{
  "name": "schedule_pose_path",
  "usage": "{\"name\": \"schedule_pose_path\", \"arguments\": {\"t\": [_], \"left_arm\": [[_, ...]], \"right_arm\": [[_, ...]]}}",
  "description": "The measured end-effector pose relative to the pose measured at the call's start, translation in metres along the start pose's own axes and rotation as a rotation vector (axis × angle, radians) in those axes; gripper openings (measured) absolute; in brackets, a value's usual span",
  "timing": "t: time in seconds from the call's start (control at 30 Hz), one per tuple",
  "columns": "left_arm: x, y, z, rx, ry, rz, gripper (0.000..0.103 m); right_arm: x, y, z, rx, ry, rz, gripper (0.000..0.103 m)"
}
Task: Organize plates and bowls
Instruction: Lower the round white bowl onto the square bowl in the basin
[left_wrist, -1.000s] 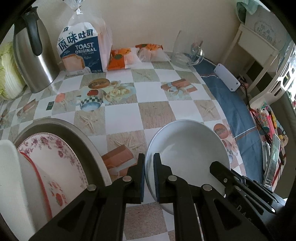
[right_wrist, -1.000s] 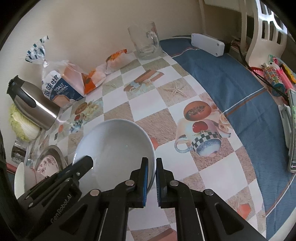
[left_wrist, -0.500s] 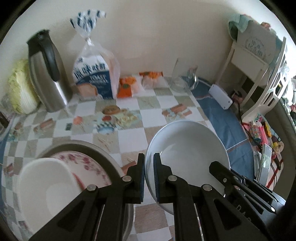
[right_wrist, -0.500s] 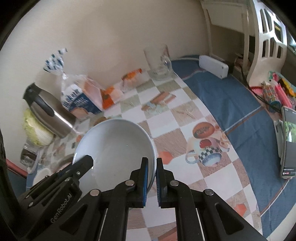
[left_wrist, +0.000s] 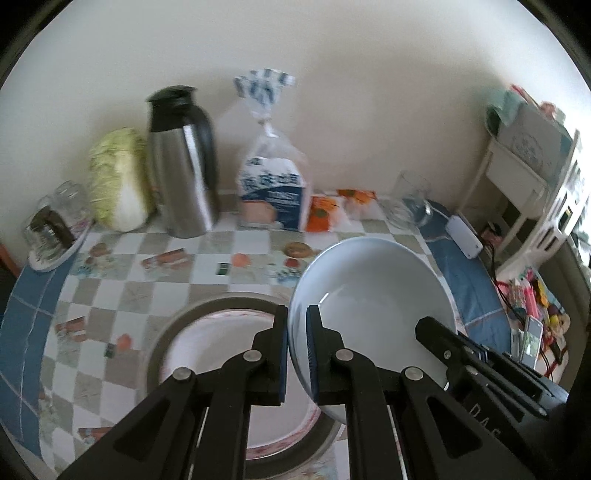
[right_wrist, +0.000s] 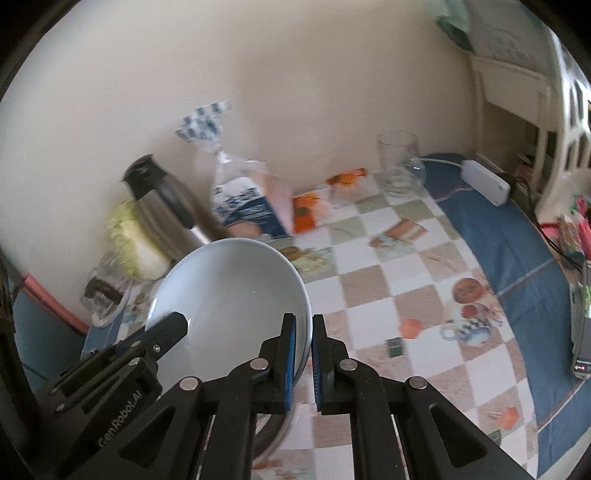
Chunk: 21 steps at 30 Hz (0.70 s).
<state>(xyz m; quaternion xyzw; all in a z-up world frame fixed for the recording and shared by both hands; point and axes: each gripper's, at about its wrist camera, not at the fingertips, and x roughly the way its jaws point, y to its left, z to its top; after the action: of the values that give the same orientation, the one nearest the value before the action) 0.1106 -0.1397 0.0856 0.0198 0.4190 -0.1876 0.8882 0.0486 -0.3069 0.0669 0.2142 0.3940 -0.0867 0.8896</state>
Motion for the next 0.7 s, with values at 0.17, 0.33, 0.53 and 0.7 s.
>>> {"name": "schedule_pose_path", "arguments": {"t": [0.17,0.33,0.53,0.7], "left_arm": [[-0.005,0.035,-0.008,-0.064,0.019,0.022,0.009],[0.001,0.059,-0.018,-0.112,0.056,0.031,0.009],[0.015,0.074,-0.028,-0.147,0.106,0.042,0.009],[0.021,0.077,-0.03,-0.155,0.129,0.046,0.009]], "right_arm": [[0.004,0.036,-0.007,-0.072,0.019,0.032,0.009],[0.017,0.061,-0.016,-0.127,0.06,0.045,0.009],[0.04,0.075,-0.028,-0.164,0.118,0.03,0.009],[0.048,0.078,-0.032,-0.183,0.134,0.014,0.009]]}}
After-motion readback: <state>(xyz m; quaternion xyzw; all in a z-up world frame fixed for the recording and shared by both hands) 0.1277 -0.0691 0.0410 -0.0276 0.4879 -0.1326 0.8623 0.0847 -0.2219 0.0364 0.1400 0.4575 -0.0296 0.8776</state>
